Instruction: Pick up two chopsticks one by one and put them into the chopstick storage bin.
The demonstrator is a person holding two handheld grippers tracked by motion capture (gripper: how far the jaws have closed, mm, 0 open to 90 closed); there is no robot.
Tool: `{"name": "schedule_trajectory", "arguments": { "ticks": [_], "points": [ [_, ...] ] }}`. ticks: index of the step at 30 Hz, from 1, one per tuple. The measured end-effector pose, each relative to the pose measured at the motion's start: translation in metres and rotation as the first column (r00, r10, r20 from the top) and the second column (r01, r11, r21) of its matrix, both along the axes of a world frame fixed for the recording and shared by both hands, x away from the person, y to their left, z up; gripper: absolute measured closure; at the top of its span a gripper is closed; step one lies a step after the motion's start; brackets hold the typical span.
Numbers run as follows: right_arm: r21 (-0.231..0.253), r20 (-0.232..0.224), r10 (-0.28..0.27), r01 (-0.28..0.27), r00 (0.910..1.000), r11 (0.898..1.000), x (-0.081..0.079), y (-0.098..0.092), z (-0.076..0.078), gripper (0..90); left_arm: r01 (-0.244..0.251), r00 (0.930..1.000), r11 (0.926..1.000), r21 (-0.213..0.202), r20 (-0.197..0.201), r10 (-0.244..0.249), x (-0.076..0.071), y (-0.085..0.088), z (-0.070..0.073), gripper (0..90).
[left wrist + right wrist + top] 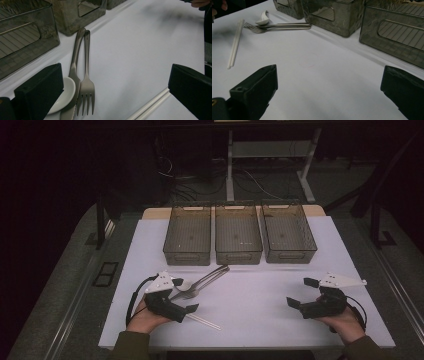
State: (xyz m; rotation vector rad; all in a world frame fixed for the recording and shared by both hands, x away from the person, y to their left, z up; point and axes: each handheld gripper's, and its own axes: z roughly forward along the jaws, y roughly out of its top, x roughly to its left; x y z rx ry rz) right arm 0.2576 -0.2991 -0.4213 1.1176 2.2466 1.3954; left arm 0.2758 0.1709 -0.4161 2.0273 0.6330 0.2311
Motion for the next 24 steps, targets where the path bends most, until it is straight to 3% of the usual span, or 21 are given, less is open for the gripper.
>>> {"name": "schedule_trajectory", "arguments": {
  "ticks": [11,17,24],
  "points": [
    [0.019,-0.016,-0.004,0.004,0.9999,1.0,0.002,-0.005,-0.001,1.0,-0.004,1.0,0.9998,0.018,-0.002,0.004,-0.002,0.002,0.001,3.5],
    [0.023,-0.015,-0.009,0.009,0.9998,1.0,0.0,-0.006,0.0,1.0,0.023,0.9996,0.9991,0.034,-0.015,-0.023,-0.01,0.005,0.002,15.9],
    [0.031,-0.02,-0.01,0.011,0.9997,0.999,0.001,-0.007,0.0,1.0,0.058,0.9978,0.9975,0.04,-0.034,-0.057,-0.018,0.008,0.002,40.1]
  ]
}}
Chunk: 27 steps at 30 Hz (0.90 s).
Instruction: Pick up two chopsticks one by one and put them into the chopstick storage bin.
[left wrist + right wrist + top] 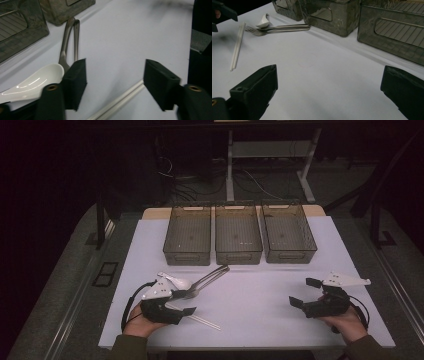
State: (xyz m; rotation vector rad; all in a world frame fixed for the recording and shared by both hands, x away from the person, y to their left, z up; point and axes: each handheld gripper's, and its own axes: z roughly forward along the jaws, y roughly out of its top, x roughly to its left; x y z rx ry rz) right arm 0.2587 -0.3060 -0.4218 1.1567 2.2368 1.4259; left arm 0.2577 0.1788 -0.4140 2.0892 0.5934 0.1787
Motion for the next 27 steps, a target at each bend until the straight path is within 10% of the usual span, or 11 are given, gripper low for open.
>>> {"name": "schedule_trajectory", "arguments": {
  "ticks": [16,27],
  "points": [
    [-0.007,-0.014,0.005,-0.005,0.9999,1.0,0.0,0.003,-0.001,1.0,0.131,0.9866,0.9881,0.08,-0.108,-0.122,-0.008,-0.009,-0.016,88.3],
    [-0.007,-0.009,0.005,-0.005,0.9999,1.0,0.0,0.003,-0.001,1.0,0.218,0.9719,0.9659,0.14,-0.122,-0.201,-0.009,-0.035,-0.026,88.7]
  ]
}}
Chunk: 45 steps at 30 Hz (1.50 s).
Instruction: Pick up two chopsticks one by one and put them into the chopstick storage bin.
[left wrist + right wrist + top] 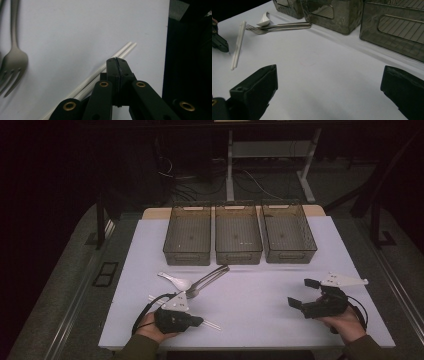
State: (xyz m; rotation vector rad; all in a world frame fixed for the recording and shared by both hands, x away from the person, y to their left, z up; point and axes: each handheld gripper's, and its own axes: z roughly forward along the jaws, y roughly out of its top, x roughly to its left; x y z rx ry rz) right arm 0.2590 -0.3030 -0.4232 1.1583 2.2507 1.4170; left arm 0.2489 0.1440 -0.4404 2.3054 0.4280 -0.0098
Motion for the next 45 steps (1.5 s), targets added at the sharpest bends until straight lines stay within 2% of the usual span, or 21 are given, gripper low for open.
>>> {"name": "schedule_trajectory", "arguments": {
  "ticks": [5,12,21,45],
  "points": [
    [0.0,-0.004,0.0,0.0,1.0,1.0,0.0,0.0,0.0,1.0,0.019,0.9998,0.9997,0.018,0.002,-0.019,0.002,-0.008,-0.002,88.7],
    [0.003,-0.006,0.002,-0.002,1.0,1.0,-0.001,0.001,0.0,1.1,0.029,0.9996,0.999,0.035,-0.003,-0.029,0.002,-0.012,-0.005,88.7],
    [0.003,-0.006,0.001,-0.001,1.0,1.0,-0.001,0.001,0.0,1.1,0.033,0.9995,0.9987,0.038,0.004,-0.033,0.005,-0.016,-0.005,88.8],
    [-0.002,-0.01,0.002,-0.002,0.9999,1.0,0.0,0.002,-0.001,1.0,-0.02,0.9986,0.9984,0.053,0.049,0.018,0.021,-0.034,-0.005,88.8]
  ]
}}
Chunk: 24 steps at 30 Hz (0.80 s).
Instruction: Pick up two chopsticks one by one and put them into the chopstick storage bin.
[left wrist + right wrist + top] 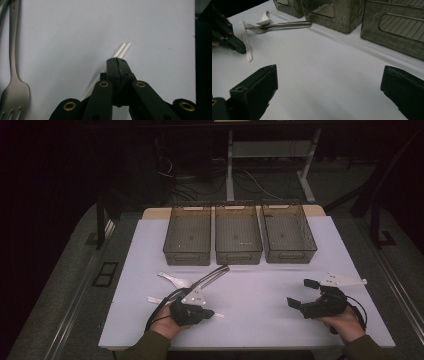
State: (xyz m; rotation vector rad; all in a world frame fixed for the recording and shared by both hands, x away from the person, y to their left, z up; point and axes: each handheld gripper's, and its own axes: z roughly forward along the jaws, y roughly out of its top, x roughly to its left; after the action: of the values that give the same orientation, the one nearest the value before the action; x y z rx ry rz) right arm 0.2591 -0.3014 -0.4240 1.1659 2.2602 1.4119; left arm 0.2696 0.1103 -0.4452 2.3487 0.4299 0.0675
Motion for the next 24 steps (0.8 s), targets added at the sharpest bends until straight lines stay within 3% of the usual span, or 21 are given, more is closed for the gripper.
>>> {"name": "schedule_trajectory", "arguments": {
  "ticks": [8,24],
  "points": [
    [0.003,0.0,0.0,0.0,1.0,1.0,0.0,0.0,0.0,1.0,-0.011,0.9997,0.9998,0.016,0.02,0.011,0.01,-0.007,0.001,88.8],
    [0.001,-0.004,0.001,-0.001,1.0,1.0,0.0,0.0,0.0,1.0,-0.083,0.9959,0.9962,0.025,0.038,0.082,0.025,-0.02,0.001,88.9]
  ]
}}
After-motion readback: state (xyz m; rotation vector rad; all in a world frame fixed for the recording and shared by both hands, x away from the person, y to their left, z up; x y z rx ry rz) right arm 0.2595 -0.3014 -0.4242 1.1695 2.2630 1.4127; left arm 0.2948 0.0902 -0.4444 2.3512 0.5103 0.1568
